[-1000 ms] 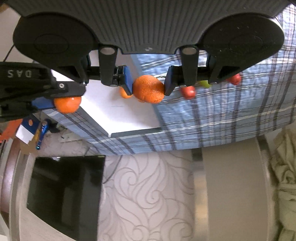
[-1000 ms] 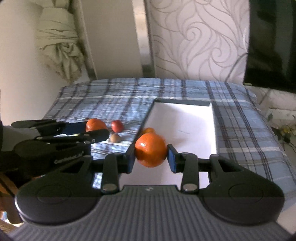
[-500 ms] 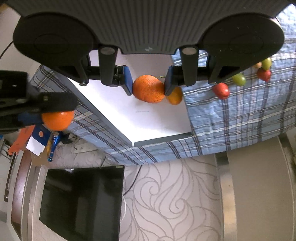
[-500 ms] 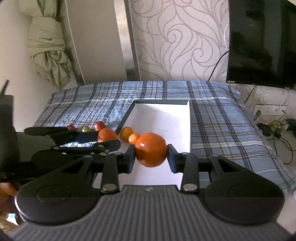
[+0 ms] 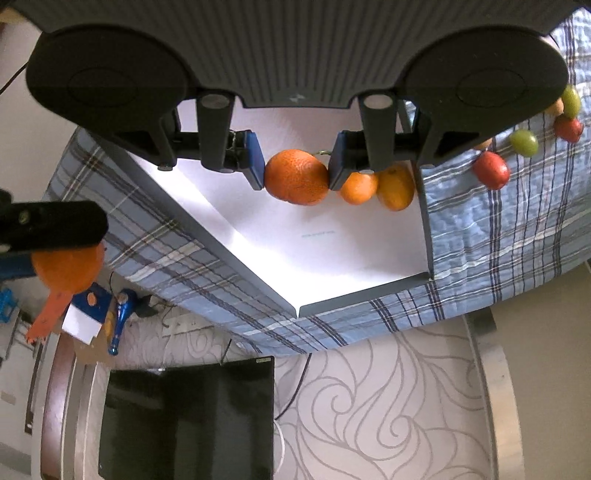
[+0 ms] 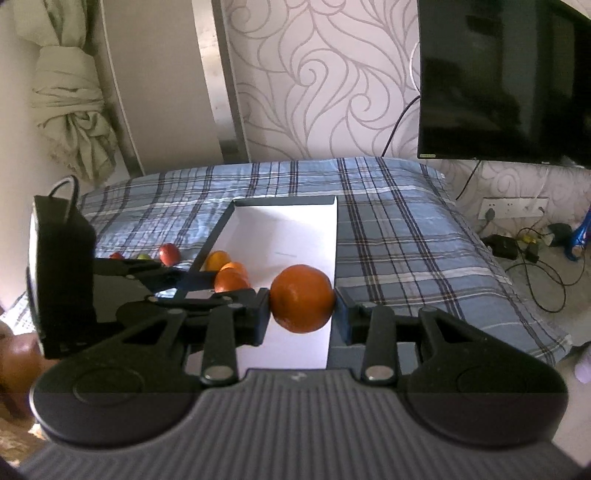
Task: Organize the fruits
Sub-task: 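Carry both oranges to the white box while the left tool releases its orange inside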
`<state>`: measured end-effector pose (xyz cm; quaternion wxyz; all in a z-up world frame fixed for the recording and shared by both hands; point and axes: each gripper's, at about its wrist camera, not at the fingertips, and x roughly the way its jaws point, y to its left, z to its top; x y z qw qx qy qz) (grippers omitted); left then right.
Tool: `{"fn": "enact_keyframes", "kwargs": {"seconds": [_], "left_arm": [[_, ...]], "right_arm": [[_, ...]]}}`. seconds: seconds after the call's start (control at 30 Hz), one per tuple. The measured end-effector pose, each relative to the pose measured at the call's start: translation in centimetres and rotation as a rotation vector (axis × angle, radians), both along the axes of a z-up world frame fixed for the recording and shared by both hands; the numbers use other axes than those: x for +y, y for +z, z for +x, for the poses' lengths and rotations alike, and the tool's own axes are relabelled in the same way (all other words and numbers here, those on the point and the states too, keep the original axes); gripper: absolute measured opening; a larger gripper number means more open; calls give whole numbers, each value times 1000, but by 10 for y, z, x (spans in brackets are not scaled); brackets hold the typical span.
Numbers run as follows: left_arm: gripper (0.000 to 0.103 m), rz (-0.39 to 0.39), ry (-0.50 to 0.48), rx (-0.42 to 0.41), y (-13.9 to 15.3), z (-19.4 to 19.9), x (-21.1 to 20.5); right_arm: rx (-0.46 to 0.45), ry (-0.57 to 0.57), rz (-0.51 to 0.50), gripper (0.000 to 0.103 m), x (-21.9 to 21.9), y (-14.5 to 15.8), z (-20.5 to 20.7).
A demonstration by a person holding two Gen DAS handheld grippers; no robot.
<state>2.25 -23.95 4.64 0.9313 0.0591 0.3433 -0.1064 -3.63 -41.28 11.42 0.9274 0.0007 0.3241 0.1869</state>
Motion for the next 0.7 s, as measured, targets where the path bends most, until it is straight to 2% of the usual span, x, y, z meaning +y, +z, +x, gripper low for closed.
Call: {"fn": "enact_keyframes", "kwargs": {"seconds": [0.2, 0.53, 0.57, 0.63, 0.7], "left_arm": [[43, 12, 1, 18, -9, 9, -3], [44, 0, 17, -23, 8, 4, 3], [46, -1, 16, -31, 10, 3, 4], [64, 6, 21, -62, 13, -1, 5], [66, 4, 13, -86, 16, -5, 7]], "right_arm": [[17, 14, 18, 39, -1, -5, 7], [-12, 33, 28, 39, 0, 1, 17], [-16, 37, 27, 39, 2, 2, 18], [-25, 52, 23, 39, 7, 4, 18], [-29, 67, 20, 39, 13, 5, 17]]}}
